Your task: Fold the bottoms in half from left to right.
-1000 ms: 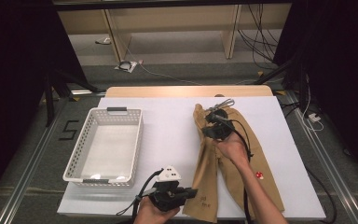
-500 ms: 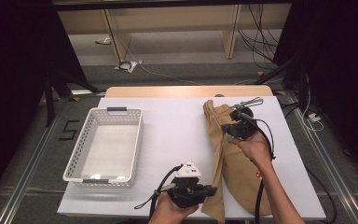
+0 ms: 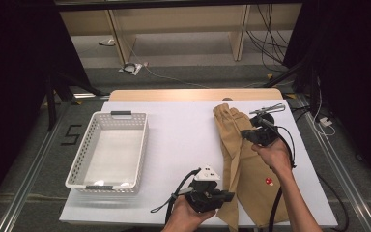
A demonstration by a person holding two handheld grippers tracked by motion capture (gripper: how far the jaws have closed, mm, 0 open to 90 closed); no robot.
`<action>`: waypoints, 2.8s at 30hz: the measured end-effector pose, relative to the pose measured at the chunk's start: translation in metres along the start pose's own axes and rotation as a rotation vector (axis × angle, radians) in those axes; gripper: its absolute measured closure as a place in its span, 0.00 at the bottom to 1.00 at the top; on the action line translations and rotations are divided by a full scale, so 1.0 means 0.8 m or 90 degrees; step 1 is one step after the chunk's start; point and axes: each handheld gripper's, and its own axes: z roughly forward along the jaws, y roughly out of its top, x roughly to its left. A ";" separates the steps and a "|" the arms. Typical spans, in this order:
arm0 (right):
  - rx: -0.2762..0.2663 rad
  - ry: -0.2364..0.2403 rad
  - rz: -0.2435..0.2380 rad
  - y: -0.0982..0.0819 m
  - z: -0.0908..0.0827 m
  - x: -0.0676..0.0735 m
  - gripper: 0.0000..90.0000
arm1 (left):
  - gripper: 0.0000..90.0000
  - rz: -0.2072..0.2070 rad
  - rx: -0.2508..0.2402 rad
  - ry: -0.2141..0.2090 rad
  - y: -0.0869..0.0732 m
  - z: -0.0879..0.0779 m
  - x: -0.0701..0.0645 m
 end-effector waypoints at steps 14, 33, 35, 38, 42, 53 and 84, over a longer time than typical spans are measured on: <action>-0.016 -0.014 0.027 -0.020 -0.007 -0.034 0.99 | 0.98 -0.008 -0.001 -0.019 0.015 0.028 -0.008; 0.000 -0.030 0.062 -0.032 0.001 -0.072 0.99 | 0.96 -0.027 -0.002 -0.037 0.022 0.059 -0.008; 0.002 -0.031 0.061 -0.033 0.002 -0.075 0.99 | 0.96 -0.029 -0.003 -0.041 0.021 0.061 -0.008; 0.005 -0.033 0.062 -0.034 0.003 -0.078 0.99 | 0.94 -0.029 -0.005 -0.050 0.020 0.064 -0.008; 0.006 -0.039 0.072 -0.036 0.004 -0.084 0.99 | 0.88 -0.027 -0.004 -0.059 0.017 0.060 0.000; 0.015 -0.044 0.077 -0.040 0.008 -0.091 0.99 | 0.70 -0.051 -0.027 -0.029 0.011 0.024 0.037; 0.020 -0.036 0.088 -0.104 -0.016 -0.099 0.56 | 0.32 -0.054 -0.040 0.113 -0.023 -0.036 0.095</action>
